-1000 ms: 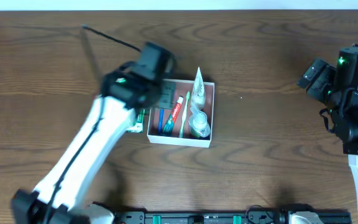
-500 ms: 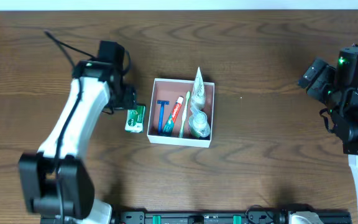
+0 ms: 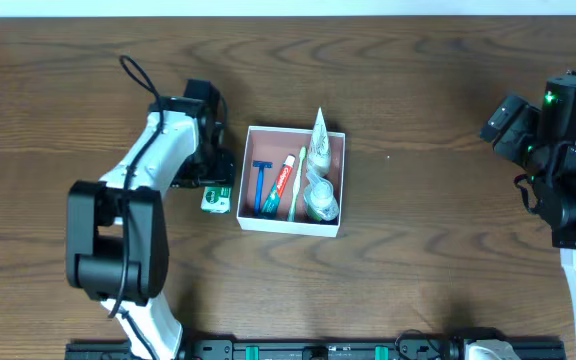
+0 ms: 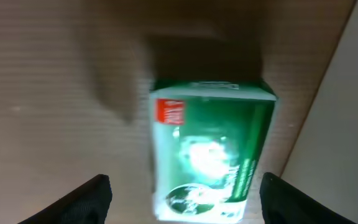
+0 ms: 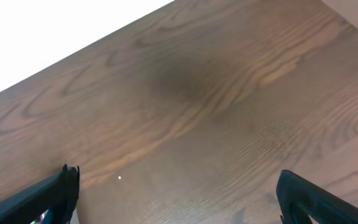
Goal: Pack container
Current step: 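Lower the Dettol soap box into the box and release it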
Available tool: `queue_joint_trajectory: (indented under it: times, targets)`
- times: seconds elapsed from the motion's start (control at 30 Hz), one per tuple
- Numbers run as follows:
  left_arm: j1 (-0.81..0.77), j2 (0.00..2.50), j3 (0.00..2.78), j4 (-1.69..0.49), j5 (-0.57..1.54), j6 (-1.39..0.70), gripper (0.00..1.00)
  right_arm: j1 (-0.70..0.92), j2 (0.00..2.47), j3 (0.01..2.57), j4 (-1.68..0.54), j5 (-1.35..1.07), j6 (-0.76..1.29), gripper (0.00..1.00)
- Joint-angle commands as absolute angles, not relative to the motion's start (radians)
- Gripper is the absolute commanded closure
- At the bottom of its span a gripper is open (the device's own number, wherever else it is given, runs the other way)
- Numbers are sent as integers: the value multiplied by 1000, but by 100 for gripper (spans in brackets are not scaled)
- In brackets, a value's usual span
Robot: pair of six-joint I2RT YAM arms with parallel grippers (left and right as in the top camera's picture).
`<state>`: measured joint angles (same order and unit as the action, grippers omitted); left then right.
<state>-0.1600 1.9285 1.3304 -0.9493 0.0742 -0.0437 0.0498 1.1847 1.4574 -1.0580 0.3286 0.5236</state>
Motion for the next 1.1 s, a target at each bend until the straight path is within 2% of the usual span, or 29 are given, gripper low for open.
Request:
queue_joint_trajectory:
  times: [0.0, 0.17, 0.23, 0.3, 0.4, 0.5, 0.7, 1.07]
  targets:
    - [-176, 1962, 1325, -950, 116, 5, 22, 43, 1184, 1461, -1059, 332, 538, 1]
    - [-176, 2009, 1325, -928, 116, 7, 23, 43, 1184, 1461, -1059, 332, 538, 1]
    - [-176, 2027, 1325, -926, 116, 7, 30, 43, 1184, 1461, -1059, 332, 538, 1]
    - [-176, 2033, 1325, -926, 116, 7, 41, 43, 1184, 1461, -1059, 332, 538, 1]
    - [-176, 2032, 1325, -927, 116, 7, 44, 43, 1184, 1461, -1059, 332, 538, 1]
    - [-175, 2025, 1327, -934, 116, 3, 55, 43, 1184, 1461, -1059, 332, 538, 1]
    - [-171, 1943, 1378, -981, 108, 4, 56, 43, 1184, 1461, -1059, 332, 538, 1]
    - [-228, 1617, 1436, -1043, 117, -25, 57, 43, 1184, 1461, -1059, 332, 538, 1]
